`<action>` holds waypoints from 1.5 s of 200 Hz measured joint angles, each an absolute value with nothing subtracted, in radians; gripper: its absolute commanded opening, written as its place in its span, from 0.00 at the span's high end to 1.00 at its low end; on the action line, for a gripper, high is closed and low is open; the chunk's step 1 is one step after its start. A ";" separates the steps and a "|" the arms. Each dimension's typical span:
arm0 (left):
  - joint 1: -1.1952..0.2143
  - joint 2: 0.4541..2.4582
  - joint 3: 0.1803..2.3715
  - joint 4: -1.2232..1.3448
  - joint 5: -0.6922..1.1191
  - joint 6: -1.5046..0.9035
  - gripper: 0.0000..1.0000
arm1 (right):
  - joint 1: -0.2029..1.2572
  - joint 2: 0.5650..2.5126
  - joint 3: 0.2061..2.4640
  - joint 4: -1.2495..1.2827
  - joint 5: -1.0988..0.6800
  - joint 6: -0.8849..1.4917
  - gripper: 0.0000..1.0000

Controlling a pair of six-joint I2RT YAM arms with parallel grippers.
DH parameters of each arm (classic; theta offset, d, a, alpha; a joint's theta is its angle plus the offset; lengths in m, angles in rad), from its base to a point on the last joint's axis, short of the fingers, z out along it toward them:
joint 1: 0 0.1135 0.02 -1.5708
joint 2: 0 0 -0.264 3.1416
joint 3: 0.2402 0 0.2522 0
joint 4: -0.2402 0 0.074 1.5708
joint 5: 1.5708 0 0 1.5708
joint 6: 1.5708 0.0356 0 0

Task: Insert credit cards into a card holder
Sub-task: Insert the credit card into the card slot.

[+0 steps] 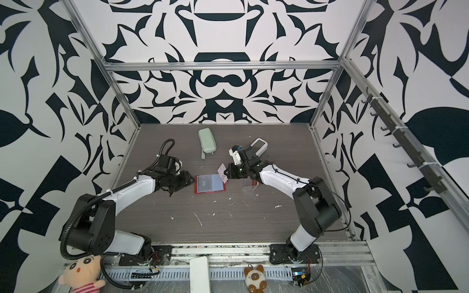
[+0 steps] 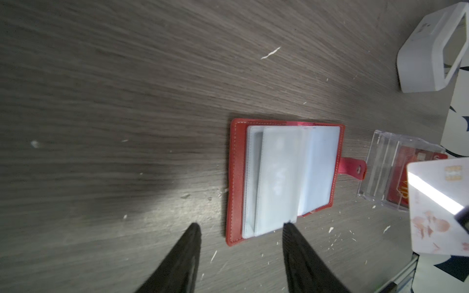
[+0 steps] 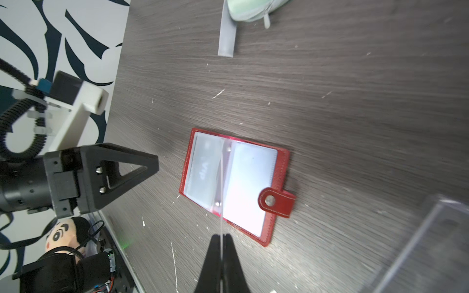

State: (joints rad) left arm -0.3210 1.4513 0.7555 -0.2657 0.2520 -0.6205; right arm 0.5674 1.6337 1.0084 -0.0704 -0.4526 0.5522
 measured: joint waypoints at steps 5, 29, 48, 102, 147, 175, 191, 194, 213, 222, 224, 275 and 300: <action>-0.319 1.459 0.754 -0.258 0.258 -0.622 0.48 | 0.572 1.642 1.005 -0.059 -0.454 0.558 1.00; -0.314 1.499 0.752 -0.218 0.283 -0.633 0.52 | 0.592 1.680 0.993 -0.010 -0.466 0.586 1.00; -0.312 1.526 0.743 -0.189 0.297 -0.641 0.54 | 0.602 1.703 0.984 0.023 -0.469 0.606 1.00; -0.308 1.595 0.733 -0.127 0.342 -0.665 0.66 | 0.612 1.756 0.971 0.082 -0.478 0.639 1.00; -0.308 1.628 0.733 -0.079 0.372 -0.687 0.83 | 0.612 1.790 0.960 0.122 -0.487 0.656 1.00; -0.307 1.642 0.731 -0.070 0.374 -0.702 0.99 | 0.612 1.802 0.955 0.138 -0.494 0.668 1.00; -0.307 1.643 0.731 -0.068 0.374 -0.701 1.00 | 0.613 1.802 0.954 0.146 -0.497 0.674 1.00; -0.307 1.643 0.731 -0.068 0.374 -0.702 1.00 | 0.613 1.802 0.954 0.150 -0.498 0.675 1.00; -0.307 1.643 0.731 -0.068 0.374 -0.703 1.00 | 0.613 1.802 0.953 0.164 -0.503 0.679 1.00; -0.307 1.643 0.731 -0.068 0.374 -0.703 1.00 | 0.613 1.802 0.950 0.175 -0.506 0.682 1.00; -0.307 1.643 0.731 -0.068 0.374 -0.703 1.00 | 0.613 1.802 0.949 0.178 -0.507 0.682 1.00; -0.307 1.641 0.731 -0.072 0.374 -0.703 1.00 | 0.613 1.840 0.932 0.252 -0.538 0.716 1.00; -0.307 1.641 0.731 -0.072 0.375 -0.703 1.00 | 0.613 1.855 0.925 0.272 -0.545 0.732 1.00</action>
State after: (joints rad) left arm -0.3069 1.6413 0.7307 -0.0723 0.3748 -0.7029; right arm 0.6132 1.8549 0.9249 0.2722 -0.5449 0.7322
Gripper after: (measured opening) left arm 0.047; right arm 0.048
